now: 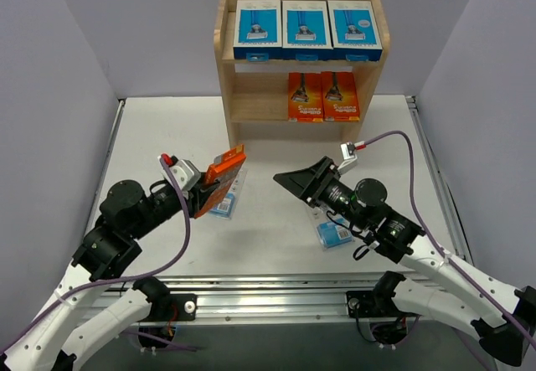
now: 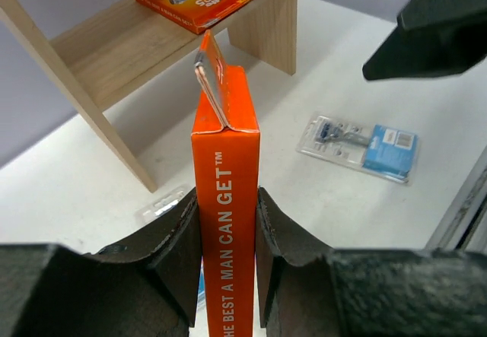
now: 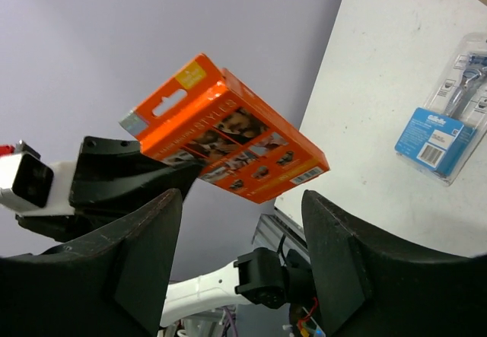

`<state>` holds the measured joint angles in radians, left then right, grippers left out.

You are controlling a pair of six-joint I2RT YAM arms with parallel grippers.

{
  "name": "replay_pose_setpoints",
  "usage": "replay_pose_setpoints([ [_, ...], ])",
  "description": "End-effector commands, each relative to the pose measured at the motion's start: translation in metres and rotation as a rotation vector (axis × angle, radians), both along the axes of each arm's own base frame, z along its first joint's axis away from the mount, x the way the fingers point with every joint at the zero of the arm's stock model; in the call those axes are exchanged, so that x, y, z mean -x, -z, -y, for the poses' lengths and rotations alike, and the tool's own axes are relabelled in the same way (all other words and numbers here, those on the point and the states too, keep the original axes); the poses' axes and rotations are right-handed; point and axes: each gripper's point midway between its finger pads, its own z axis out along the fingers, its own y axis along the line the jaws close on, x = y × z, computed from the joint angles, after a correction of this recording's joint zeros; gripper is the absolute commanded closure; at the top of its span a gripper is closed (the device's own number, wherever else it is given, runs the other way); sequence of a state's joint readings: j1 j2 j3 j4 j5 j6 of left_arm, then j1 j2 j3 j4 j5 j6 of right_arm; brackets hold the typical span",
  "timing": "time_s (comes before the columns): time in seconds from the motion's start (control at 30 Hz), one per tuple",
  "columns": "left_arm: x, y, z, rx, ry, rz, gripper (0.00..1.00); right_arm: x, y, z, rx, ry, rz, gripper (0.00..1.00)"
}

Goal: Place and organize the shaving razors onto the shelf

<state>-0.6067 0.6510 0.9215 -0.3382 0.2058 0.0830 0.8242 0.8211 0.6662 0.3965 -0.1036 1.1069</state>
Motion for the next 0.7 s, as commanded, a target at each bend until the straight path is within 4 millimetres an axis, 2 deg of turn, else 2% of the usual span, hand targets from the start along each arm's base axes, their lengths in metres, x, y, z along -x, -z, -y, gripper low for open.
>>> replay_pose_setpoints([
  [0.0,-0.007,-0.012,-0.009,-0.129,-0.045,0.195,0.98,0.001,-0.019,-0.003,0.043,-0.022,-0.008,0.41],
  [0.07,-0.006,-0.010,-0.003,-0.166,-0.040,0.227,0.98,0.000,-0.017,-0.002,0.082,-0.024,-0.031,0.41],
  [0.1,-0.010,-0.011,-0.008,-0.212,-0.077,0.264,0.98,0.001,-0.031,-0.001,0.072,-0.027,-0.017,0.41],
  [0.17,-0.008,-0.014,-0.003,-0.239,-0.076,0.304,0.98,0.002,-0.033,0.000,0.088,-0.032,-0.034,0.43],
  [0.33,-0.009,-0.025,-0.001,-0.332,-0.138,0.440,0.98,0.004,-0.049,-0.002,0.085,-0.061,-0.047,0.53],
  [0.5,0.001,-0.033,0.015,-0.436,-0.149,0.602,0.98,0.005,-0.058,-0.006,0.094,-0.106,-0.065,0.55],
  [0.57,0.000,-0.029,0.015,-0.497,-0.185,0.629,0.98,0.005,-0.059,-0.009,0.110,-0.125,-0.083,0.55],
  [0.6,0.001,-0.039,0.015,-0.499,-0.203,0.676,0.98,0.007,-0.060,-0.010,0.117,-0.142,-0.084,0.55],
  [0.63,0.004,-0.036,0.018,-0.514,-0.200,0.690,0.98,0.007,-0.056,-0.012,0.132,-0.149,-0.100,0.55],
  [0.67,0.006,-0.036,0.020,-0.529,-0.199,0.709,0.98,0.007,-0.062,-0.012,0.131,-0.152,-0.094,0.55],
])
